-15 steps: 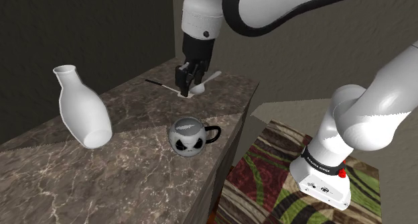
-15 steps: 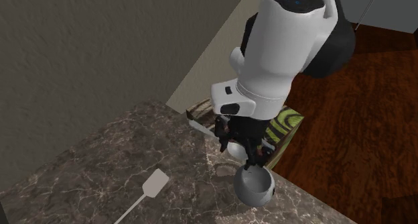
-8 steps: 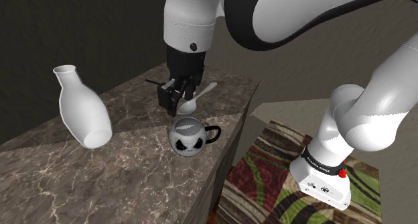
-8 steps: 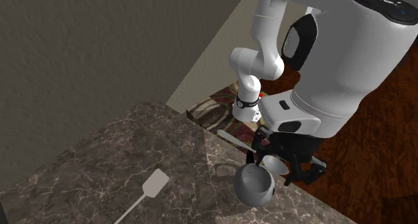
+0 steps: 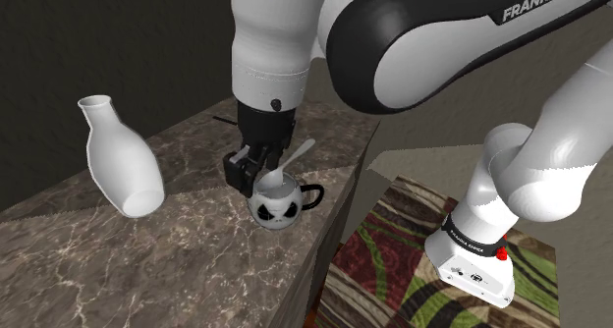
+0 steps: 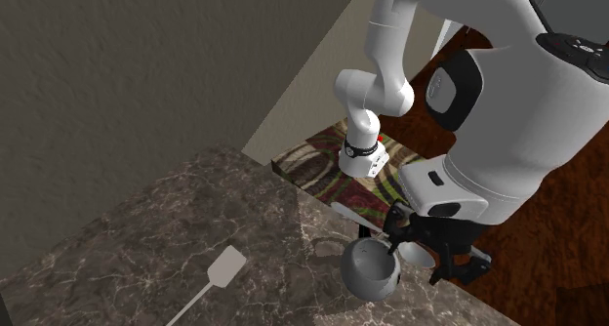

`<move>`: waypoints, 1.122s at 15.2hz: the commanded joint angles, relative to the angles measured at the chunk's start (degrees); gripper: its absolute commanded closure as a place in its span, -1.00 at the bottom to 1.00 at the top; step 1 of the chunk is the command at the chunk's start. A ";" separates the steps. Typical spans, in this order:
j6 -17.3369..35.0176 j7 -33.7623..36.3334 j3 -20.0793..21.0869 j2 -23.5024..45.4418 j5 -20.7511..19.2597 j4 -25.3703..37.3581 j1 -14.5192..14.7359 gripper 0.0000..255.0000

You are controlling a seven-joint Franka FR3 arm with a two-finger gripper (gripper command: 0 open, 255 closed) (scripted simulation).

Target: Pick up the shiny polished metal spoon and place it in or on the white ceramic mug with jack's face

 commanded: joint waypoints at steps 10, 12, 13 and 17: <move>6.82 1.73 0.72 2.51 -1.66 -4.66 -0.21 1.00; 6.82 1.74 0.72 2.52 -1.66 -4.66 -0.21 1.00; 6.82 1.74 0.72 2.52 -1.66 -4.66 -0.21 1.00; 6.81 1.75 0.73 2.54 -1.68 -4.63 -0.21 -1.00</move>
